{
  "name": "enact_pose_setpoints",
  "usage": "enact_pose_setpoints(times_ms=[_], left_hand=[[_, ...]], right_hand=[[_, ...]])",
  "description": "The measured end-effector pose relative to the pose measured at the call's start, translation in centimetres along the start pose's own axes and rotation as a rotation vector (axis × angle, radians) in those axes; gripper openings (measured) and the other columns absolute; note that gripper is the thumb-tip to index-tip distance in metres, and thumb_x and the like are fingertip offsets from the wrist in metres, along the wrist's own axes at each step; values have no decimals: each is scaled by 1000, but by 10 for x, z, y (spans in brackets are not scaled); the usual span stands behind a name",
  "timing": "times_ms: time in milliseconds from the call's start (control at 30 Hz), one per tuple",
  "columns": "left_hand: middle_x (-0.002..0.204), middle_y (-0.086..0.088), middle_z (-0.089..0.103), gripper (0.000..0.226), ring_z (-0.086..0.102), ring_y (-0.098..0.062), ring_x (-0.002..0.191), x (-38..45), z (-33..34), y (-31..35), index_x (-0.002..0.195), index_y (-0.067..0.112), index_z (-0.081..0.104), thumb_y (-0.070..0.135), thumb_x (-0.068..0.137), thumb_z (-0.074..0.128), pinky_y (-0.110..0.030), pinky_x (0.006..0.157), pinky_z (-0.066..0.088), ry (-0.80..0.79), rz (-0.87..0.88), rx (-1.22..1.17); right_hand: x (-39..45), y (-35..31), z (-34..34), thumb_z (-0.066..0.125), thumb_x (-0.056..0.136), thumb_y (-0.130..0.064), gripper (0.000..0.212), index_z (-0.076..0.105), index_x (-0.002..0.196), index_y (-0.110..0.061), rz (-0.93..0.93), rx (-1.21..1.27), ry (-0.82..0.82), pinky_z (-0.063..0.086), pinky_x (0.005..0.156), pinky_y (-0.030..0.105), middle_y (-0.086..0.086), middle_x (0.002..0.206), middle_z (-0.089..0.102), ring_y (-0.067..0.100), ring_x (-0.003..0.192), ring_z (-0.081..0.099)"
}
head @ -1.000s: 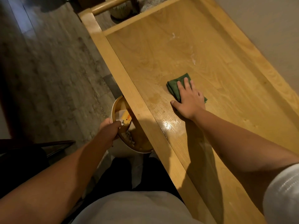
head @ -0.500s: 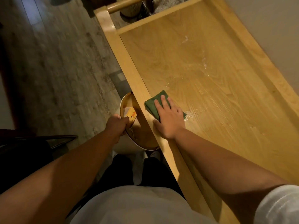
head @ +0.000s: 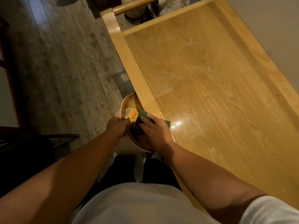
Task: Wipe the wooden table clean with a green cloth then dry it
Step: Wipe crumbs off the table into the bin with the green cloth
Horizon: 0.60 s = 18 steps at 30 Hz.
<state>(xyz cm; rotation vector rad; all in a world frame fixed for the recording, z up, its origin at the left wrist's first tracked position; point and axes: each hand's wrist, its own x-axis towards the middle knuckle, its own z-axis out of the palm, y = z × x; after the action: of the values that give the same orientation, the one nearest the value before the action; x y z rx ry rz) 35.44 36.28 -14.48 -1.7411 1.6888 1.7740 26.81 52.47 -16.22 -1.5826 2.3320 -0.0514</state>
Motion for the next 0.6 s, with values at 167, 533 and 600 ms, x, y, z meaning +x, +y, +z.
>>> enact_pose_setpoints(times_ms=[167, 533, 600], left_hand=[[112, -20, 65, 39, 65, -37, 104, 1, -1, -1, 122, 8, 58, 17, 86, 69, -52, 86, 58, 11, -12, -8], [108, -14, 64, 38, 64, -29, 97, 14, -6, 10, 125, 12, 56, 23, 89, 64, -42, 74, 58, 25, -6, 39], [105, -13, 64, 33, 64, -26, 92, 21, -6, 13, 120, 14, 56, 22, 89, 63, -36, 65, 54, 32, -3, 27]], right_hand=[[-1, 5, -11, 63, 88, -20, 36, 67, 122, -12, -107, 232, 139, 32, 111, 34, 4, 130, 65, 23, 126, 56], [-2, 121, -101, 53, 98, -6, 29, 63, 121, -18, 812, 1334, 681, 54, 69, 24, 7, 105, 70, 16, 84, 68], [1, 169, -110, 54, 96, -5, 29, 64, 123, -7, 870, 1149, 788, 46, 75, 16, 8, 107, 67, 16, 93, 61]])
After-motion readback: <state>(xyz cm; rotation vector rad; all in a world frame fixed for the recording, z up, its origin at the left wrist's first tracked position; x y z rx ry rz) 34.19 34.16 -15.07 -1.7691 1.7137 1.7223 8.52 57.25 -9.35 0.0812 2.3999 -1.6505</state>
